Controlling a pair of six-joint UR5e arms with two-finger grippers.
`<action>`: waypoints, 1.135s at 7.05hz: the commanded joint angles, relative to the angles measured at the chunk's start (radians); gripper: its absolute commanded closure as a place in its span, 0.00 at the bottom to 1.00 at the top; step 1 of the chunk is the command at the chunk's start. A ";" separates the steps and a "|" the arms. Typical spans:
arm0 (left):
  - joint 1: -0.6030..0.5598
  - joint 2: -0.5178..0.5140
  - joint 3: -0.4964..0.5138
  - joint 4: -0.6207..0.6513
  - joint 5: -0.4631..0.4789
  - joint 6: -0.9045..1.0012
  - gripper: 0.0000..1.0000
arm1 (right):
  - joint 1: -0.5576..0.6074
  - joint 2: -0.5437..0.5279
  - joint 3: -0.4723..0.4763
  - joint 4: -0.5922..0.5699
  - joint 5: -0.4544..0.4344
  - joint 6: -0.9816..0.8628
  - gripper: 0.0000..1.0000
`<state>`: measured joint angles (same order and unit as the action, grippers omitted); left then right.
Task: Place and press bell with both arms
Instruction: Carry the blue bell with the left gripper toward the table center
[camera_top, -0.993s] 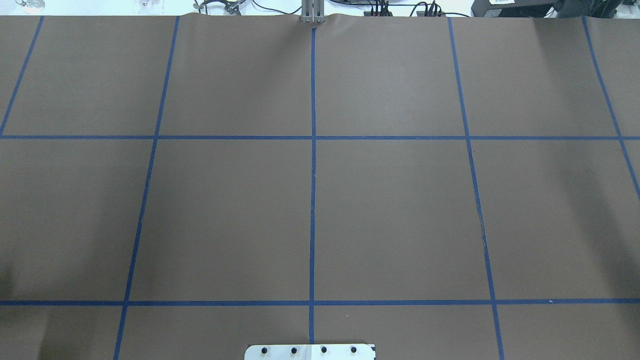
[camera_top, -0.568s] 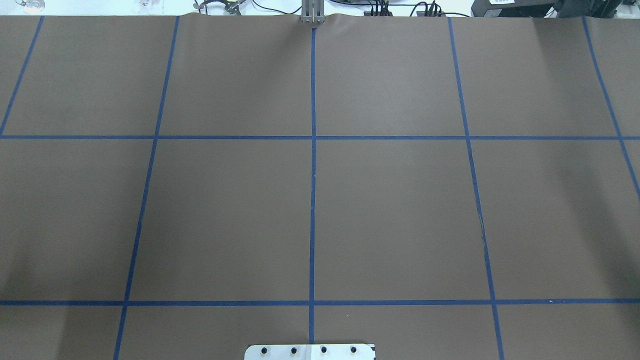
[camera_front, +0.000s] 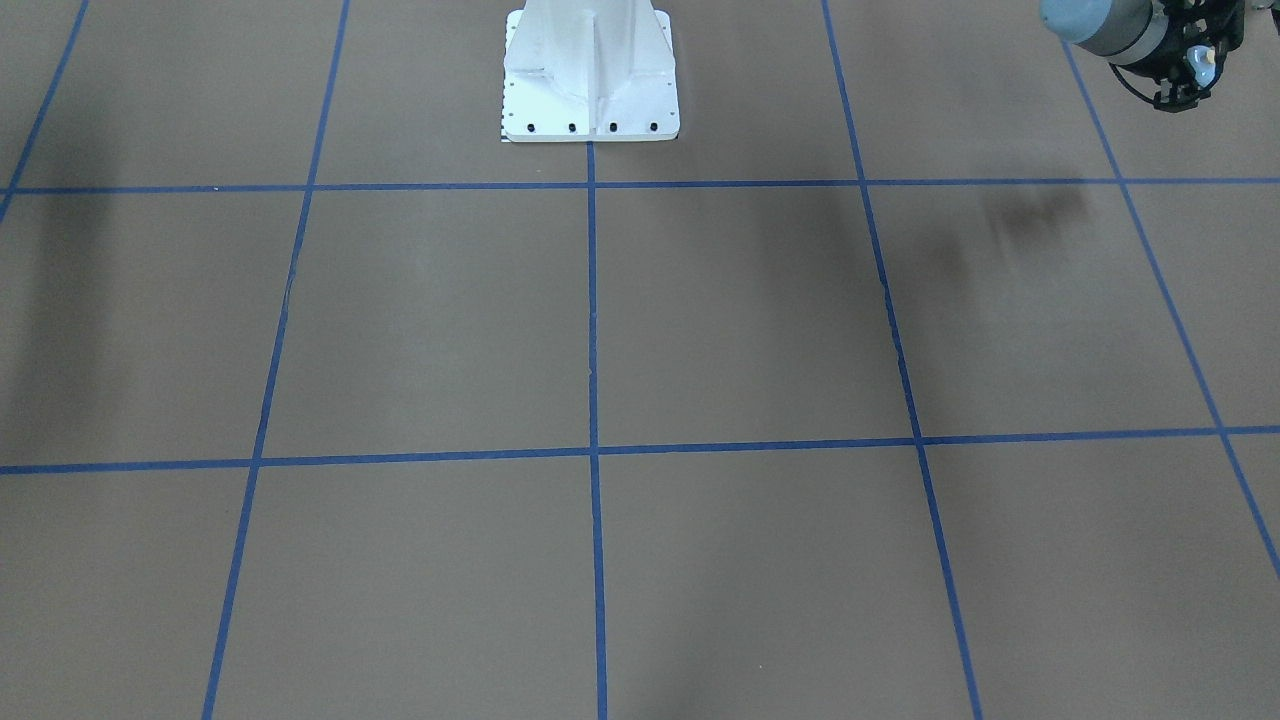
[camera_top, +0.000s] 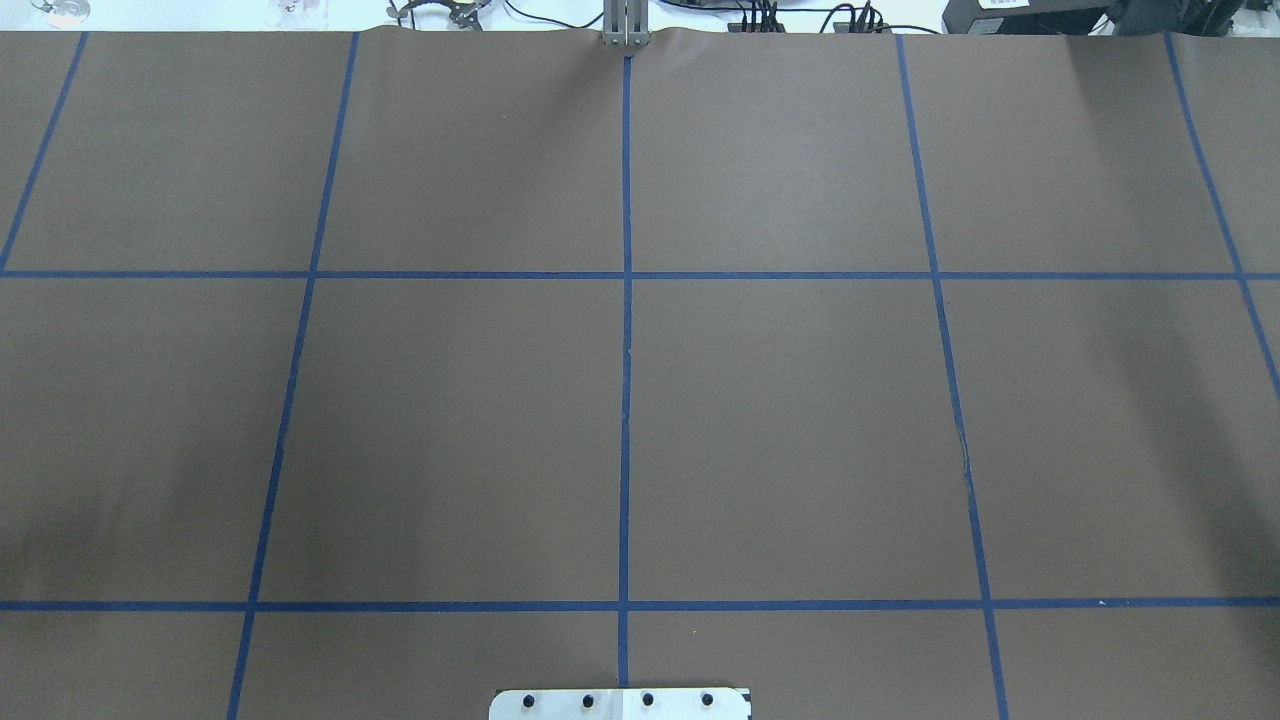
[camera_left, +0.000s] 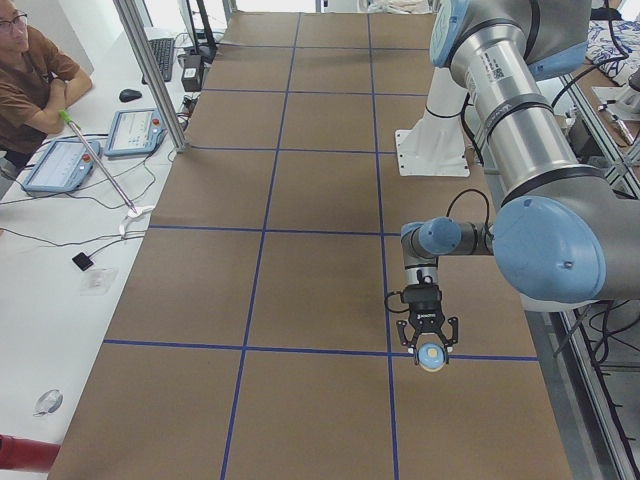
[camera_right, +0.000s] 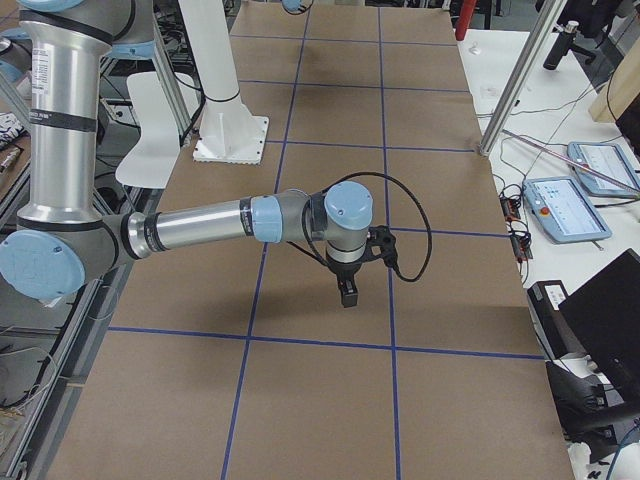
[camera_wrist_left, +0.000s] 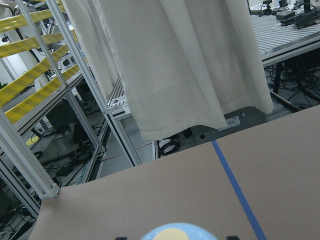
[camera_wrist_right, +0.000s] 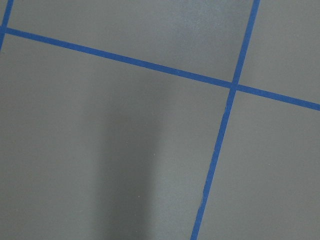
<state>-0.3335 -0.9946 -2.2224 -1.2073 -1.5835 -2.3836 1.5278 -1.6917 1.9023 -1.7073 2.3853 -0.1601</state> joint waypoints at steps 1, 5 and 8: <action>-0.291 -0.317 0.003 0.058 0.197 0.442 1.00 | 0.000 0.001 0.010 0.000 0.000 0.025 0.00; -0.354 -0.842 0.156 -0.007 0.318 0.856 1.00 | 0.000 0.001 0.011 0.002 0.008 0.028 0.00; -0.208 -0.944 0.413 -0.721 0.474 1.099 1.00 | 0.000 -0.003 0.009 0.000 0.008 0.030 0.00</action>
<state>-0.5913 -1.8846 -1.9459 -1.6231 -1.1709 -1.3741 1.5278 -1.6926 1.9107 -1.7068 2.3930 -0.1316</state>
